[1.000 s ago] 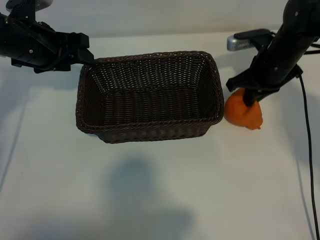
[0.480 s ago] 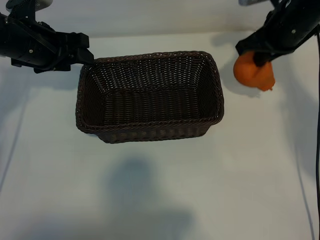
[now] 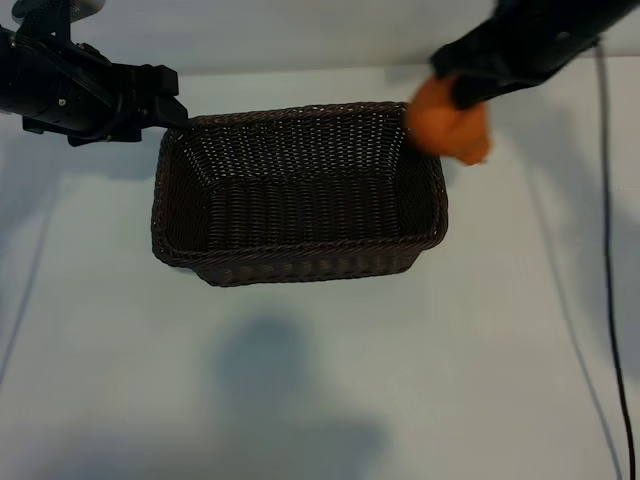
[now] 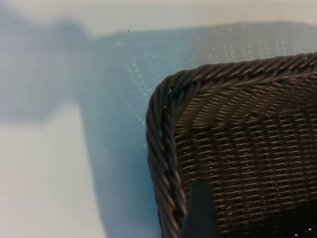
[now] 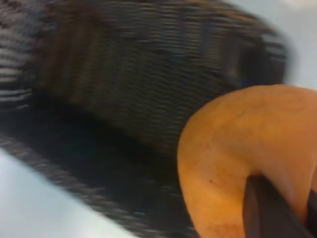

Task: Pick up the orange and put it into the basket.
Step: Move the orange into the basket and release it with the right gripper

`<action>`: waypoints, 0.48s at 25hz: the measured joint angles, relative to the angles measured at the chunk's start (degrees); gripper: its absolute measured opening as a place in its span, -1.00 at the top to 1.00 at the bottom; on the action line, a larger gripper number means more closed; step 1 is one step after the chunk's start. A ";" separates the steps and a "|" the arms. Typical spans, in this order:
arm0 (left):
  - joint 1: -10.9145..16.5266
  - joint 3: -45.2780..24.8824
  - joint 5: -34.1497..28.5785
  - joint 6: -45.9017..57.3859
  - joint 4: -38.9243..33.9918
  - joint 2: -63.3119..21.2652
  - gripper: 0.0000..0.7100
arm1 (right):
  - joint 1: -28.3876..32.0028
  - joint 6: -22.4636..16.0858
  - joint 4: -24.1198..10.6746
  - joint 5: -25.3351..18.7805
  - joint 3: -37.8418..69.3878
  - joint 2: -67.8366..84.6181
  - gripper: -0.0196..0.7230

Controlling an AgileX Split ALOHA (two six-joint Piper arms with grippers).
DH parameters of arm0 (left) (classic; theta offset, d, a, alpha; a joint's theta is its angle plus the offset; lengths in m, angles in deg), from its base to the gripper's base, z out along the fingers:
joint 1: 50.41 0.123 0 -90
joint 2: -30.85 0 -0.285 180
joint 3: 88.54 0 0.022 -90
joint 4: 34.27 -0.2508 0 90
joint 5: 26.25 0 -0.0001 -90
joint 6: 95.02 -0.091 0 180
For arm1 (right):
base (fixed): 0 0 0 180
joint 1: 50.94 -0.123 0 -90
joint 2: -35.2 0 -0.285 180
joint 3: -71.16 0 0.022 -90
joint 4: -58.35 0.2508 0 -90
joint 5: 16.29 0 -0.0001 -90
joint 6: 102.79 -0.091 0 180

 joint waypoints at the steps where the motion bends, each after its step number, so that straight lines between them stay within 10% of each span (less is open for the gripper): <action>1: 0.00 0.00 0.00 0.00 0.00 0.00 -0.66 | -1.62 0.31 0.53 0.63 0.00 0.00 0.83; 12: 0.00 0.00 0.00 -2.11 1.33 0.00 -0.66 | -11.27 3.70 1.24 10.75 -0.22 -7.43 0.83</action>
